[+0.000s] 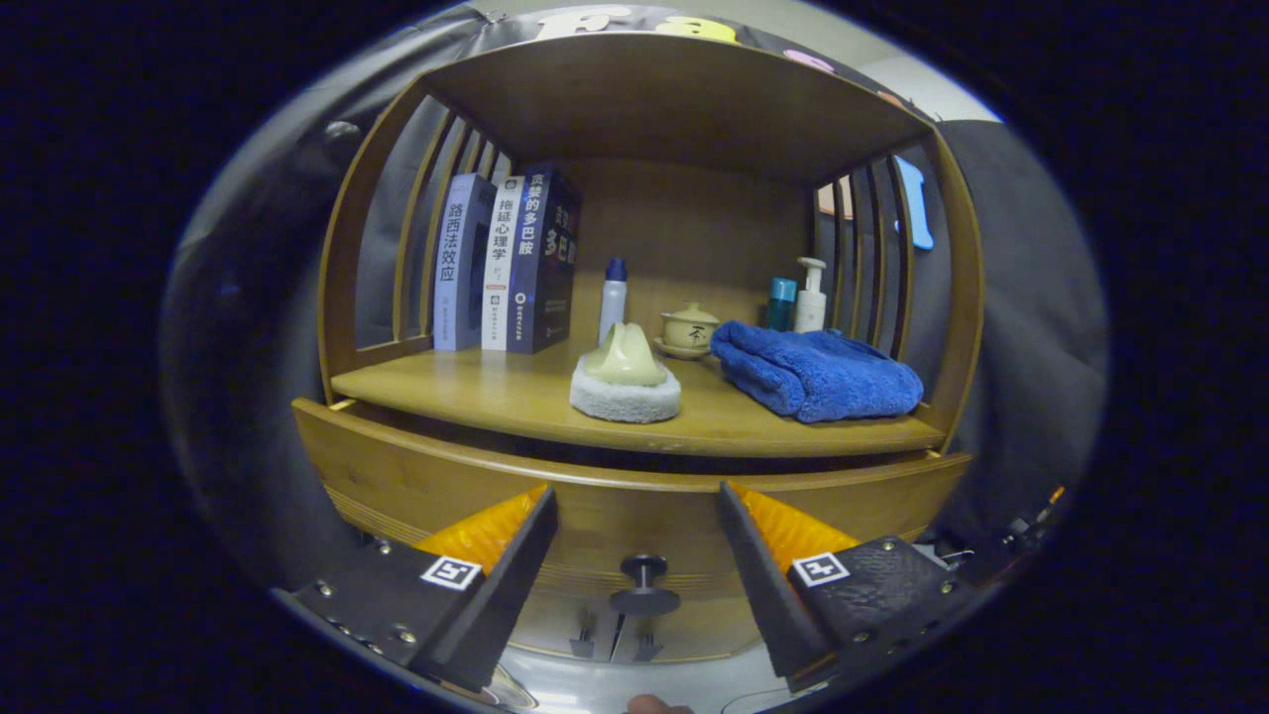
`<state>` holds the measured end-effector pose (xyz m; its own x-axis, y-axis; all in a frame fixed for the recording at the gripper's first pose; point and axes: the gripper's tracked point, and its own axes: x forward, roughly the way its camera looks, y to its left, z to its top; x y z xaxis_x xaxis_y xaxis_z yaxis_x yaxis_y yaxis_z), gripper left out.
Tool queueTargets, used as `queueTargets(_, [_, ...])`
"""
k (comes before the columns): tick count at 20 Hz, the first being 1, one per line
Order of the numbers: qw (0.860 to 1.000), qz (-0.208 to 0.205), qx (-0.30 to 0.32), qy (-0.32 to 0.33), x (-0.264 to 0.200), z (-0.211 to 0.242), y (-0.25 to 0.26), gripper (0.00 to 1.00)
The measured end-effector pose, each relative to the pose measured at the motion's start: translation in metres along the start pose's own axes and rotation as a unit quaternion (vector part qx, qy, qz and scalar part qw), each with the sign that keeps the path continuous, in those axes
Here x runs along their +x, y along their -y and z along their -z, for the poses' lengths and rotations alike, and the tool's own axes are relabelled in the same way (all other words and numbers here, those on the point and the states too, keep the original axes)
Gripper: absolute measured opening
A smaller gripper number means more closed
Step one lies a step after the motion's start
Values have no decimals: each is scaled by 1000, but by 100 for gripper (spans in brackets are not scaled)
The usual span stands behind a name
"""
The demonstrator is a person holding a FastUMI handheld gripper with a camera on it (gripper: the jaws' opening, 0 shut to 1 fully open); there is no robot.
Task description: Pull open the drawer, take out the items inside it, and place them on the countertop above the cabinet.
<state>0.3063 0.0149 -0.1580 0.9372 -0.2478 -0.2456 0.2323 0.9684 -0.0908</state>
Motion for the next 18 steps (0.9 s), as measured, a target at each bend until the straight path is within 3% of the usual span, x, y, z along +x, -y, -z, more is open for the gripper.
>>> queueTargets(14, [1000,7,-16,5,23,-3,-3,98])
queueTargets(18, [1000,-16,-23,7,12,-5,2,98])
